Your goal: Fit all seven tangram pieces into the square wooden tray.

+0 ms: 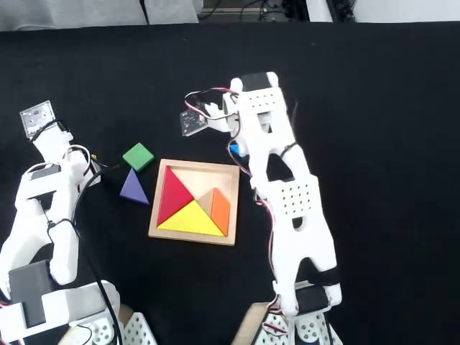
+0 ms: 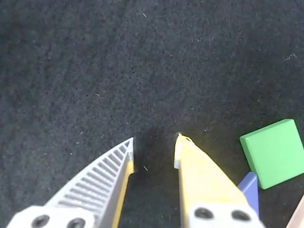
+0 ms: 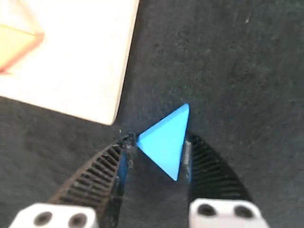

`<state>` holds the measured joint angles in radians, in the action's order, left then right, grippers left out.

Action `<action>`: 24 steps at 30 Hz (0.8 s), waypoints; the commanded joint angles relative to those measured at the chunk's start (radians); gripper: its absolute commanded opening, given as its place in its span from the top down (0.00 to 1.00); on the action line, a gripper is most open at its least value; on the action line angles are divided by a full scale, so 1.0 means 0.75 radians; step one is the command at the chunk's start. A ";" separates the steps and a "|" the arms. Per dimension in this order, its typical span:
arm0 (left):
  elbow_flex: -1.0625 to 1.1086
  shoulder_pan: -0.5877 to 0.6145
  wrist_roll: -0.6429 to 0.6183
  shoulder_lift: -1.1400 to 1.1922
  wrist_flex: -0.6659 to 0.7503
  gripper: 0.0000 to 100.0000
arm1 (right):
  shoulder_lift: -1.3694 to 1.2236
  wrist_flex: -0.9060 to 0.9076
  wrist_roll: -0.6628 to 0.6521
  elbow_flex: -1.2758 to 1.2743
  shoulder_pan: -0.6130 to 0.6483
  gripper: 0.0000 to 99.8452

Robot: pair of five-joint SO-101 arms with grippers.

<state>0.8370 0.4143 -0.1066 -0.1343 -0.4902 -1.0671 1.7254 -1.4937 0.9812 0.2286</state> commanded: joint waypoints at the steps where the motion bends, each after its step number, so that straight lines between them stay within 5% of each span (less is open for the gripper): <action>1: -0.071 -0.021 0.002 -0.010 0.008 0.85 | 0.013 0.004 0.035 -0.009 0.051 0.88; 5: -0.069 -0.021 0.002 -0.010 0.008 0.85 | 0.015 0.010 0.068 0.066 0.051 0.89; 15: -0.069 -0.021 -0.002 -0.010 0.008 0.85 | 0.021 0.055 0.520 0.455 0.215 0.89; 24: -0.069 -0.021 -0.004 -0.010 0.008 0.85 | 0.349 0.057 0.872 0.056 0.436 0.89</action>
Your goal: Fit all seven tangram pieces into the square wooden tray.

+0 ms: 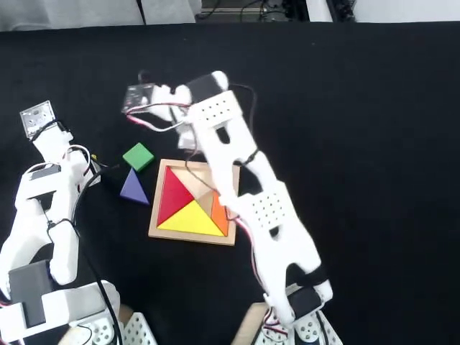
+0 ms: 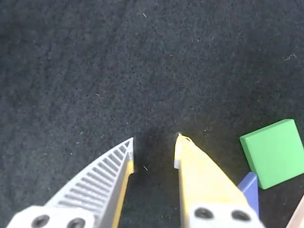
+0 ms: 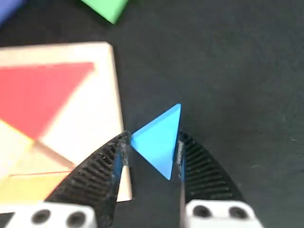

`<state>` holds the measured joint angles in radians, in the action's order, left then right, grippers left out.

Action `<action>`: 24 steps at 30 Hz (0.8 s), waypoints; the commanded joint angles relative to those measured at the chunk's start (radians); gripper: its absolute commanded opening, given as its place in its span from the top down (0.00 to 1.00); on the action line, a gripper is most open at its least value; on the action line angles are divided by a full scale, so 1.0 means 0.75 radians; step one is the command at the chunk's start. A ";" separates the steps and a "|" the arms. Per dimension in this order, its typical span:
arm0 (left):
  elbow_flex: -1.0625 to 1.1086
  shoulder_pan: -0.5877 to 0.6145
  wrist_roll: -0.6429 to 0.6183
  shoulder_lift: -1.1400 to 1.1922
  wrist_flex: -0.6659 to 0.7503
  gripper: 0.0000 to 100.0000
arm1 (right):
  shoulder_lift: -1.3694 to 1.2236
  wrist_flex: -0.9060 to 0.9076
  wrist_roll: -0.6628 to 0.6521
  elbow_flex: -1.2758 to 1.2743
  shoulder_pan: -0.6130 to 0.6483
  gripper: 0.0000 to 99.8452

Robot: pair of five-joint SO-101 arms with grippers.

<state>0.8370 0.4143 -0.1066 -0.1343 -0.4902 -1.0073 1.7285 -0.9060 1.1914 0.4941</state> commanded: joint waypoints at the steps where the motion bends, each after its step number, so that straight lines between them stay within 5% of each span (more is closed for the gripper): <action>1: -0.069 -0.021 -0.004 -0.010 0.008 0.85 | 0.324 0.051 0.088 -0.324 0.098 0.89; 10: -0.069 -0.021 -0.004 -0.010 0.008 0.85 | 0.555 -0.155 0.170 -0.823 0.135 0.89; 24: -0.066 -0.021 -0.002 -0.010 0.008 0.85 | 0.465 -0.270 0.080 -0.864 0.190 0.88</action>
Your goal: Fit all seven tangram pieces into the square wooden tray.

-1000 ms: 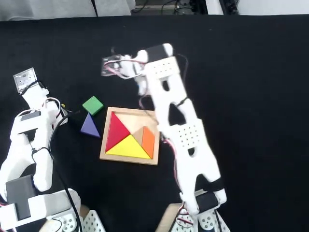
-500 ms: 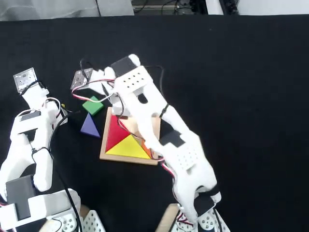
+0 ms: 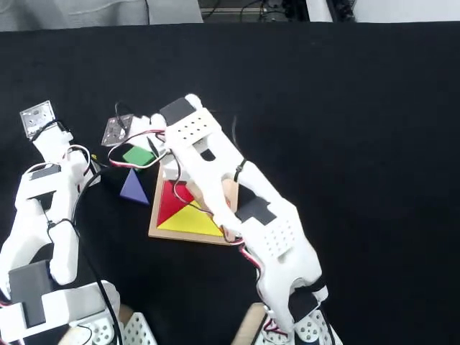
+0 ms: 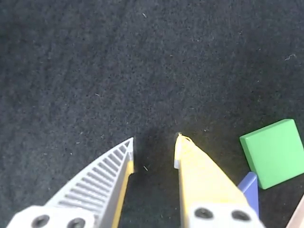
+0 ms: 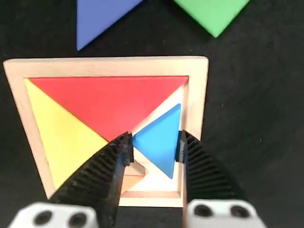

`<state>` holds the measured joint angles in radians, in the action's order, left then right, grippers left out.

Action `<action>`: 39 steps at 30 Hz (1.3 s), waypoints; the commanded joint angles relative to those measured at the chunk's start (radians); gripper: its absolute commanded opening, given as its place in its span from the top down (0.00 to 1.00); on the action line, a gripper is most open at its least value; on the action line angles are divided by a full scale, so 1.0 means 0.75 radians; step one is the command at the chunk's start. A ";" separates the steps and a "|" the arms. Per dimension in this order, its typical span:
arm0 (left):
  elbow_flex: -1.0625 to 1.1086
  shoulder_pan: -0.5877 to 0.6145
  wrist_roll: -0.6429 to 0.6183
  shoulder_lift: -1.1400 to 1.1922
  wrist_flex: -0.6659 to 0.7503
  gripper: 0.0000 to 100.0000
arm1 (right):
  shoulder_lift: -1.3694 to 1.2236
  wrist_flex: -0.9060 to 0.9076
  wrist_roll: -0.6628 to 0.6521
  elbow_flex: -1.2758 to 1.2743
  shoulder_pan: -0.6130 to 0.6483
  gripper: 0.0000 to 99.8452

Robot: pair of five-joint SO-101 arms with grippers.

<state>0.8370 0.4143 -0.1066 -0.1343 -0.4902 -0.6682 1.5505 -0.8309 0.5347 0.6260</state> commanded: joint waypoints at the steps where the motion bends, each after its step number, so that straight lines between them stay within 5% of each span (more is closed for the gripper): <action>1: -0.066 -0.021 -0.002 -0.010 0.008 0.85 | 0.007 -0.037 -0.020 0.013 0.012 0.88; 9: -0.066 -0.021 -0.002 -0.010 0.008 0.85 | -0.019 -0.043 0.020 0.021 0.023 0.78; 20: -0.066 -0.021 -0.002 -0.010 0.008 0.85 | 0.030 0.027 0.023 0.069 -0.029 0.77; 27: -0.066 -0.021 -0.004 -0.010 0.008 0.85 | 0.062 0.113 0.023 -0.009 -0.090 0.99; 39: -0.066 -0.021 -0.006 -0.010 0.008 0.85 | 0.060 -0.217 0.016 -0.220 -0.145 0.99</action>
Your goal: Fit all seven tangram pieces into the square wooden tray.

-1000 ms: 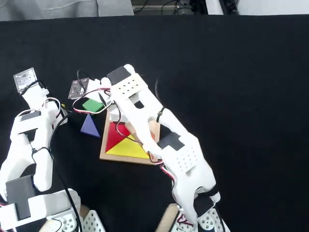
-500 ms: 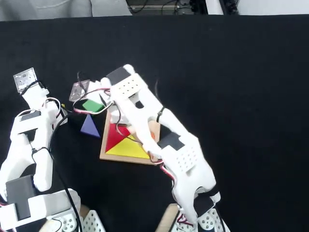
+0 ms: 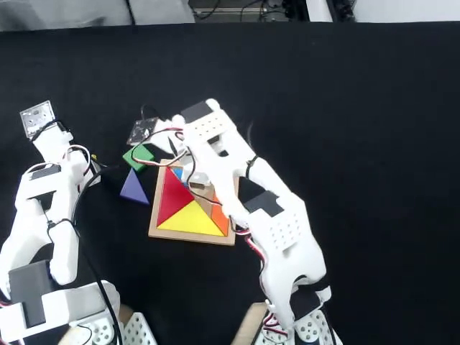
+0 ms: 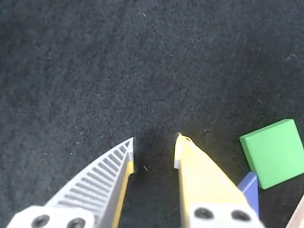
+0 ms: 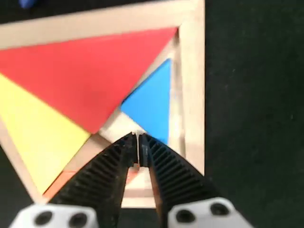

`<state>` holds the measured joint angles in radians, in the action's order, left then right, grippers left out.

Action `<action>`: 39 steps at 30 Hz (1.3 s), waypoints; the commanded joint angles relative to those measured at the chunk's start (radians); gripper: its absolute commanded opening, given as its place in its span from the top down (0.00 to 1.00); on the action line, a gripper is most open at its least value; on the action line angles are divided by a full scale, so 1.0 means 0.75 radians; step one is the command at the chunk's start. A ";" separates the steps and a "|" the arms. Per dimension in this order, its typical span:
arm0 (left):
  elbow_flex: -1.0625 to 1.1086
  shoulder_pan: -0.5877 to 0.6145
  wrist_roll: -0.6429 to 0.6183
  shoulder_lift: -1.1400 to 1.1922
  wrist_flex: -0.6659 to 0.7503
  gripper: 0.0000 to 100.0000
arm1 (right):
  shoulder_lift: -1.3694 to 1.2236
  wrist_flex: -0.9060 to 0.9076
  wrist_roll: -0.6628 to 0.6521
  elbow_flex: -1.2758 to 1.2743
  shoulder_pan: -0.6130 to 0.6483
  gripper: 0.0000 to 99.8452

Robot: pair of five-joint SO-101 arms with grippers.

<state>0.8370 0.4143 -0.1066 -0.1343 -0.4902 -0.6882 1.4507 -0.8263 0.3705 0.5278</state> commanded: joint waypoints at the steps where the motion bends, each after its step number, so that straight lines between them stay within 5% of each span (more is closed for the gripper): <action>1: -0.066 -0.021 -0.006 -0.010 0.008 0.85 | 0.087 -0.096 0.010 -0.001 -0.014 0.99; 9: -0.066 -0.021 -0.006 -0.010 0.008 0.85 | 0.099 -0.127 0.016 0.001 0.045 0.99; 19: -0.064 0.038 -0.031 -0.025 -0.004 0.85 | 0.167 0.115 0.037 0.351 0.063 0.99; 24: -0.087 0.232 -0.121 -0.033 -0.084 0.85 | 0.060 -0.084 0.372 0.463 0.065 0.98; 27: -0.101 0.396 -0.057 -0.072 -0.219 0.85 | -0.042 -0.158 0.573 0.515 0.076 0.90; 31: -0.052 0.545 -0.010 -0.115 -0.319 0.85 | -0.179 -0.160 0.626 0.623 0.139 0.76; 39: 0.066 0.564 -0.008 -0.182 -0.295 0.85 | -0.435 -0.158 0.794 0.971 0.264 0.73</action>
<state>0.8815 0.8286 -0.1189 -0.2232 -0.7188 -0.9720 1.3464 -0.3138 0.9260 0.6966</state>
